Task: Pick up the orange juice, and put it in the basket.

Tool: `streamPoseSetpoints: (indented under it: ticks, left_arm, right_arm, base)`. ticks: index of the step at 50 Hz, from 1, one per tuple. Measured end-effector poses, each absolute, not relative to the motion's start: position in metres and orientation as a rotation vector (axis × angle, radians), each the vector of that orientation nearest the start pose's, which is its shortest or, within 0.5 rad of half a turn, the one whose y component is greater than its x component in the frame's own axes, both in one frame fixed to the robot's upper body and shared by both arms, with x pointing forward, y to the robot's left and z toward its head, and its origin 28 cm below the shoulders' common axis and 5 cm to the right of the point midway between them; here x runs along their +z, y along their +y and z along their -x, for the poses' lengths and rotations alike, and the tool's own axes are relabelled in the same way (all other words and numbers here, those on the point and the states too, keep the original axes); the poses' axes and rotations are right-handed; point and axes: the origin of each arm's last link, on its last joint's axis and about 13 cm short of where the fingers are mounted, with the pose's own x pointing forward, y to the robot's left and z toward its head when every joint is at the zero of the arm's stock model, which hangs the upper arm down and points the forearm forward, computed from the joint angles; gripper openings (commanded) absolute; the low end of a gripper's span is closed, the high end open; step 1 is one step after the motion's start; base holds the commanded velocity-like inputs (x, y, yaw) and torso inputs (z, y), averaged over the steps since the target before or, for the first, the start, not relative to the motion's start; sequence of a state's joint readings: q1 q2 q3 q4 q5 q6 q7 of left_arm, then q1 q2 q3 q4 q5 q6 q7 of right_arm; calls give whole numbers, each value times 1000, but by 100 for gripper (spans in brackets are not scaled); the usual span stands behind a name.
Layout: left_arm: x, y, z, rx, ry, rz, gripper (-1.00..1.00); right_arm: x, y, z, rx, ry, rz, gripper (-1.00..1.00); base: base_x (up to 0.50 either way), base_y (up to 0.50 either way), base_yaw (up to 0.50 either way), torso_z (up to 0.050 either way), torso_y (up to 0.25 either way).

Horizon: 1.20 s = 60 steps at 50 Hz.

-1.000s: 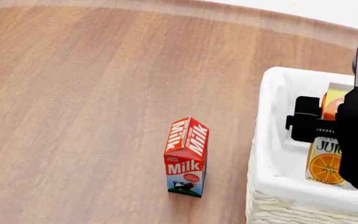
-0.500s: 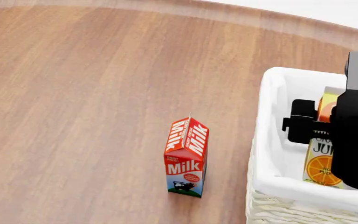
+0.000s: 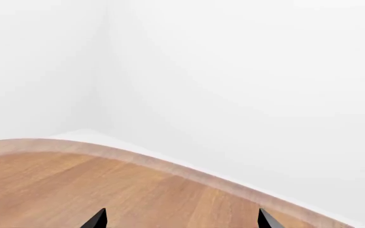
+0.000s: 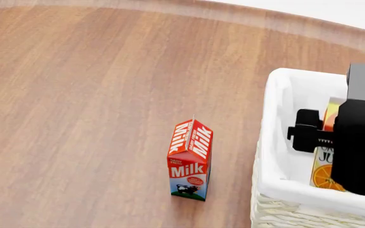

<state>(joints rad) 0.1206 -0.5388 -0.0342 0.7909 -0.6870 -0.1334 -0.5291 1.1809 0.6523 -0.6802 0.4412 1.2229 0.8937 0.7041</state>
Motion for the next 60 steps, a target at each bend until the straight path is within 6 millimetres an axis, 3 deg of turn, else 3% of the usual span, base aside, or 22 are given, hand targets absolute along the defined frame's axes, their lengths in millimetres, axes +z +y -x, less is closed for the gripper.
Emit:
streamPoseSetpoints:
  ticks: [60]
  left_arm:
    - [154, 251, -163, 101, -353, 227, 100]
  right_arm:
    - [190, -191, -366, -360, 547, 63, -100]
  base:
    - [0, 0, 0, 0, 1]
